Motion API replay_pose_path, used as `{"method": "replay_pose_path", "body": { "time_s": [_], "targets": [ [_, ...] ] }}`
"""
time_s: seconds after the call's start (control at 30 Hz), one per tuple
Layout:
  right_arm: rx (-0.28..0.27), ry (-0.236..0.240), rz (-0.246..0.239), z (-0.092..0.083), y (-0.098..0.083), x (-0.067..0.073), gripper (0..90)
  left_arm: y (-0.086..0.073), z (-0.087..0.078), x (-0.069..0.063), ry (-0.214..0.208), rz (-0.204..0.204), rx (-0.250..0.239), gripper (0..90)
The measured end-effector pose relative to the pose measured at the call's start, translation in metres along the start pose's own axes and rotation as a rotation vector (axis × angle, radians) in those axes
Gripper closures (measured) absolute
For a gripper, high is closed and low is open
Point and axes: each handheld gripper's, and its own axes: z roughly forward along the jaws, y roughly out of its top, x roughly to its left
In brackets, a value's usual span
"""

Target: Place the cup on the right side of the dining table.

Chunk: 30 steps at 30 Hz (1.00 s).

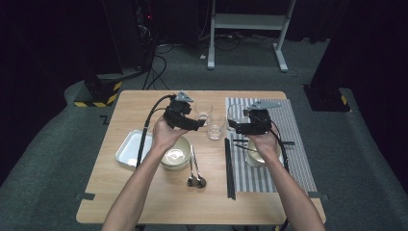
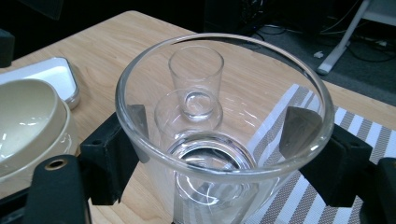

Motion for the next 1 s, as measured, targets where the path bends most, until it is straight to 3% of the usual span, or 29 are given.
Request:
{"method": "replay_pose_path", "body": {
  "time_s": [1.0],
  "targets": [
    [0.004, -0.042, 0.027, -0.011, -0.005, -0.013, 20.3, -0.024, -0.019, 0.010, 0.032, -0.054, -0.044, 26.5]
  ]
}}
